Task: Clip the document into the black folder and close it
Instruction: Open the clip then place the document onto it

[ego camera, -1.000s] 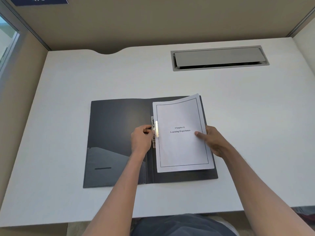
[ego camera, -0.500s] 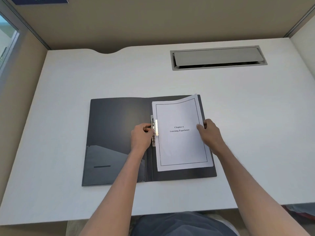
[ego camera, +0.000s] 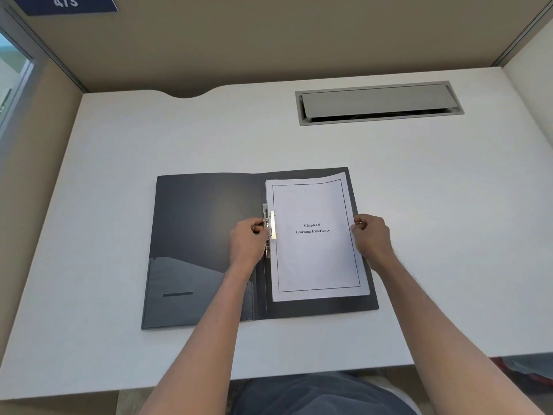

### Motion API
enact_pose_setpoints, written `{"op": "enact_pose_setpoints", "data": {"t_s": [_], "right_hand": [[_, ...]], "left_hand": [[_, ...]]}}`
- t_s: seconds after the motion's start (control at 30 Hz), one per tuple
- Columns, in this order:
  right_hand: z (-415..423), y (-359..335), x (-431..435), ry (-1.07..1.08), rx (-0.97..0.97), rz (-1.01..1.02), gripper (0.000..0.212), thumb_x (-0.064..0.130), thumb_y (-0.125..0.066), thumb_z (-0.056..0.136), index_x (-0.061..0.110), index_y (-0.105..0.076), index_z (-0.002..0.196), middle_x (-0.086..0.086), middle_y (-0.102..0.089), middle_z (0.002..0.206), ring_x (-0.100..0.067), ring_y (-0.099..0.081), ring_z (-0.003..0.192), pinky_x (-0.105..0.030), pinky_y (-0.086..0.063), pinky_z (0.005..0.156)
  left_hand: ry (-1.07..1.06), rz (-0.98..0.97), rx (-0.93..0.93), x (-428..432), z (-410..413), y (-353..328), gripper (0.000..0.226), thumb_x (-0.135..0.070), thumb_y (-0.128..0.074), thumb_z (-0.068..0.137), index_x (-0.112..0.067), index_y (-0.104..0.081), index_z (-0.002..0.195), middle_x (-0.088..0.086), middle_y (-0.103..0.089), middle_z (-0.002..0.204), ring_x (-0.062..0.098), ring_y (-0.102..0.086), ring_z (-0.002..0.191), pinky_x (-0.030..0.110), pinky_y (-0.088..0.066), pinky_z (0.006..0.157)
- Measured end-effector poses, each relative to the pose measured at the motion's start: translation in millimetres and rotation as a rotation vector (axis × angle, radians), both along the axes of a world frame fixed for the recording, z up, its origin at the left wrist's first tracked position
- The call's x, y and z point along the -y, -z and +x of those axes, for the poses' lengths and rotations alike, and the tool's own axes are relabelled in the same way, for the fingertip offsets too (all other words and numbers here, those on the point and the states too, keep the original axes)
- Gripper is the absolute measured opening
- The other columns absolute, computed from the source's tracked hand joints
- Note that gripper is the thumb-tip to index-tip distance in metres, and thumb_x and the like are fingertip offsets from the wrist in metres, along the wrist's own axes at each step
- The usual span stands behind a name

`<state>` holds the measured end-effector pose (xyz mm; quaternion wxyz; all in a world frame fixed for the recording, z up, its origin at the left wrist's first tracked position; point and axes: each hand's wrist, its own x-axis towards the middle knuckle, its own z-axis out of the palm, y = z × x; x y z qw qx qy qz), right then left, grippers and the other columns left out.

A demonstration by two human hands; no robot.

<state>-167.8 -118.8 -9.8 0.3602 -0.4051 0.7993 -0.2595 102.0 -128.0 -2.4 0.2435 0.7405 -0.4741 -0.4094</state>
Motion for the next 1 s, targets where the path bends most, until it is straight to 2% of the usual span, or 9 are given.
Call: {"op": "enact_pose_setpoints", "data": {"t_s": [0.1,0.3,0.4,0.47,0.63,0.73,0.8,0.87,1.0], "right_hand": [[-0.9,0.7,0.8,0.011,0.004,-0.018,0.016,0.002,-0.056,0.096,0.014,-0.065,0.091,0.003,-0.057,0.069,-0.018,-0.048,0.064,-0.019,-0.039,0.051],[-2.4,6.3,4.4,-0.012,-0.031,-0.013,0.014,0.003,-0.057,0.095,-0.003,-0.069,0.1,-0.012,-0.063,0.079,-0.023,-0.051,0.074,-0.027,-0.041,0.064],[-1.6,2.8,5.6,-0.035,-0.066,-0.028,0.021,0.009,-0.06,0.096,0.004,-0.067,0.116,-0.004,-0.066,0.083,-0.021,-0.058,0.077,-0.025,-0.041,0.07],[-0.8,-1.3,5.1,-0.046,-0.078,-0.034,0.025,0.012,-0.062,0.096,0.008,-0.064,0.12,-0.003,-0.067,0.089,-0.021,-0.062,0.081,-0.025,-0.042,0.068],[3.9,-18.4,0.7,-0.02,-0.183,-0.054,0.028,0.014,-0.06,0.096,0.008,-0.065,0.123,-0.009,-0.064,0.116,-0.027,-0.062,0.102,-0.033,-0.049,0.086],[21.9,-37.7,-21.0,0.261,0.125,-0.027,0.027,0.011,-0.054,0.096,0.009,-0.068,0.118,-0.002,-0.067,0.106,-0.017,-0.063,0.088,-0.025,-0.051,0.077],[39.0,-47.7,-47.1,0.422,0.471,0.082,0.019,0.009,-0.054,0.097,0.007,-0.07,0.108,-0.005,-0.068,0.101,-0.019,-0.063,0.088,-0.026,-0.055,0.081],[53.7,-53.5,-73.6,0.553,0.693,0.229,0.013,0.006,-0.055,0.098,0.004,-0.067,0.095,-0.01,-0.067,0.098,-0.023,-0.065,0.09,-0.031,-0.057,0.088],[70.9,-47.0,-107.7,0.748,0.819,0.414,0.013,-0.006,-0.049,0.095,-0.005,-0.061,0.09,-0.021,-0.064,0.102,-0.032,-0.067,0.096,-0.04,-0.055,0.097]], "left_hand": [[0.003,-0.005,0.003,0.4,0.3,1.1,0.024,-0.016,-0.068,0.095,-0.018,-0.079,0.116,-0.016,-0.069,0.077,0.004,-0.061,0.068,0.021,-0.05,0.059],[0.017,-0.005,0.042,2.7,2.9,-0.7,0.027,-0.014,-0.064,0.097,-0.015,-0.077,0.12,-0.009,-0.073,0.084,0.006,-0.063,0.072,0.021,-0.047,0.06],[0.024,-0.107,0.241,9.2,-0.2,-8.7,0.027,-0.01,-0.055,0.099,-0.009,-0.074,0.118,0.008,-0.073,0.109,0.025,-0.068,0.096,0.034,-0.055,0.08],[0.055,-0.222,0.364,23.4,-5.8,-16.6,0.033,-0.006,-0.052,0.098,-0.006,-0.071,0.124,0.013,-0.068,0.123,0.033,-0.062,0.115,0.041,-0.051,0.095],[0.426,-0.326,0.498,85.3,-35.1,-28.9,0.046,-0.005,-0.048,0.099,-0.009,-0.06,0.144,0.009,-0.058,0.145,0.031,-0.05,0.134,0.039,-0.038,0.11],[0.629,-0.299,0.593,115.4,-52.3,-23.9,0.045,-0.005,-0.046,0.1,-0.008,-0.057,0.143,0.009,-0.054,0.148,0.031,-0.05,0.134,0.039,-0.04,0.108],[0.728,-0.278,0.643,126.1,-59.1,-17.4,0.04,-0.002,-0.044,0.099,-0.005,-0.06,0.136,0.01,-0.054,0.146,0.032,-0.051,0.13,0.039,-0.041,0.105],[0.791,-0.265,0.673,130.8,-63.2,-11.2,0.038,0.0,-0.043,0.097,-0.004,-0.061,0.131,0.012,-0.054,0.142,0.033,-0.051,0.126,0.04,-0.042,0.102],[0.828,-0.269,0.661,133.4,-67.4,-1.1,0.042,0.006,-0.043,0.09,-0.002,-0.06,0.127,0.014,-0.056,0.135,0.035,-0.051,0.121,0.042,-0.044,0.1]]}}
